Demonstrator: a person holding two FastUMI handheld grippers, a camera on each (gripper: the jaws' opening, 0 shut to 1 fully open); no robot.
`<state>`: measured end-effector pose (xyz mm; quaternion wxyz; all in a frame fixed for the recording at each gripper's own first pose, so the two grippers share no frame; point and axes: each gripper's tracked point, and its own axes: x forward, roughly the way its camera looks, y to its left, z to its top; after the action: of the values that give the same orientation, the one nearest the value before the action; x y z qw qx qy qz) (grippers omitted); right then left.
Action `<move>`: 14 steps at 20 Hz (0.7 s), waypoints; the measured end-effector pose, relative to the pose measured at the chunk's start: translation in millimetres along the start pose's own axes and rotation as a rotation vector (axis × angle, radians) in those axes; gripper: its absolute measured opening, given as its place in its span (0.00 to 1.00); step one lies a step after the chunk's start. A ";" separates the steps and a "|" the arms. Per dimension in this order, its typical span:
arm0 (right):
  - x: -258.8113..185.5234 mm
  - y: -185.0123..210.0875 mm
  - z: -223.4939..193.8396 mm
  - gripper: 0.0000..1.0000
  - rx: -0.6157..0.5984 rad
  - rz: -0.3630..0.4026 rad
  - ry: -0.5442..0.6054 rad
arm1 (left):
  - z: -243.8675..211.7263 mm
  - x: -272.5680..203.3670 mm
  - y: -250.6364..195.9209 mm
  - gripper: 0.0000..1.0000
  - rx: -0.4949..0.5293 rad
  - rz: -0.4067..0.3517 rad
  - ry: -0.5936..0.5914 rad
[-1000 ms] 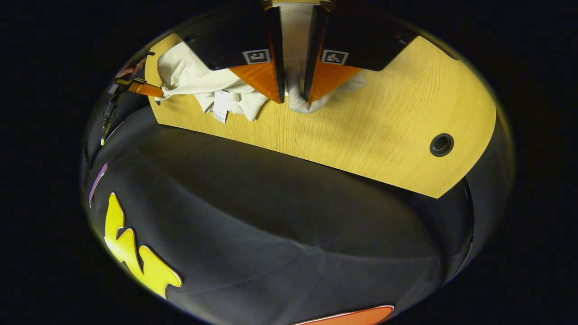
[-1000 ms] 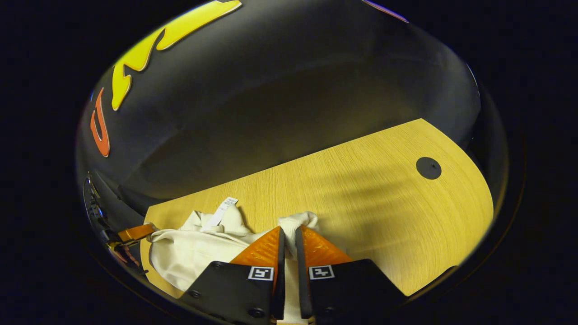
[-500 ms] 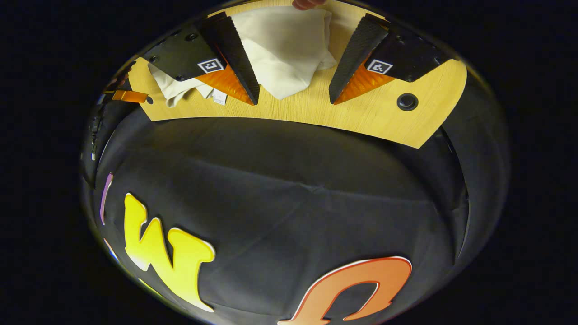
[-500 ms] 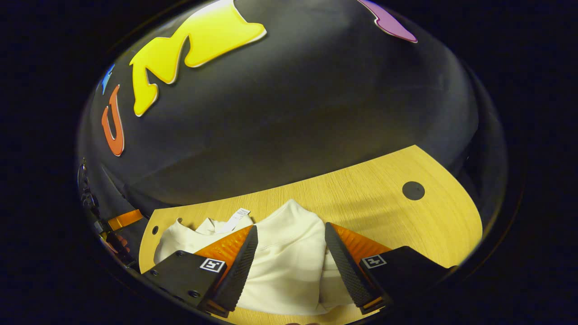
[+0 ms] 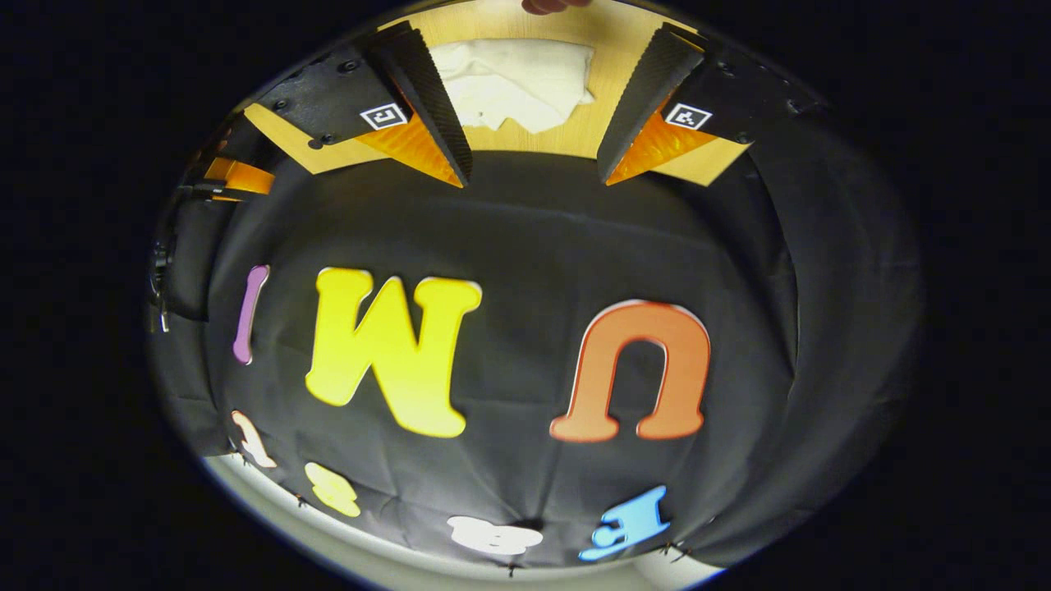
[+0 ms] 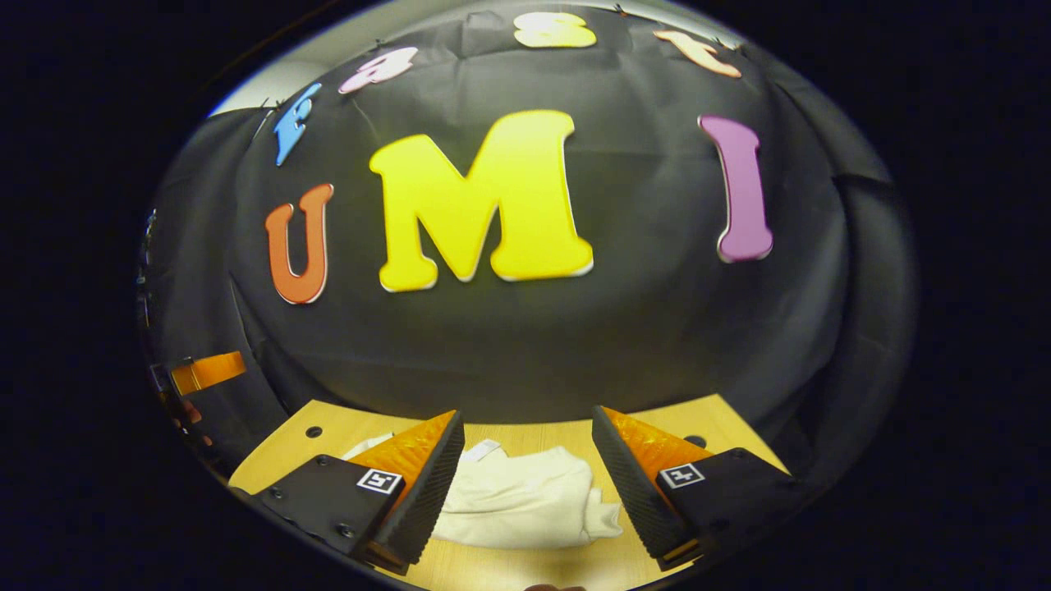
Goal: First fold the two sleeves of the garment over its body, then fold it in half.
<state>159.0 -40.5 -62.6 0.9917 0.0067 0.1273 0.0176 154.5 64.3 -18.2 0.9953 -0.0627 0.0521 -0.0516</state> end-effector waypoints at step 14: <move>-139.4 71.9 37.6 0.93 -0.171 0.039 -0.296 | 28.9 -161.1 -61.6 0.97 0.122 -0.065 -0.155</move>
<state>31.3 25.9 10.2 0.9960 -0.0726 -0.0225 0.0466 -7.7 24.6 34.0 0.9961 -0.0073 -0.0303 -0.0821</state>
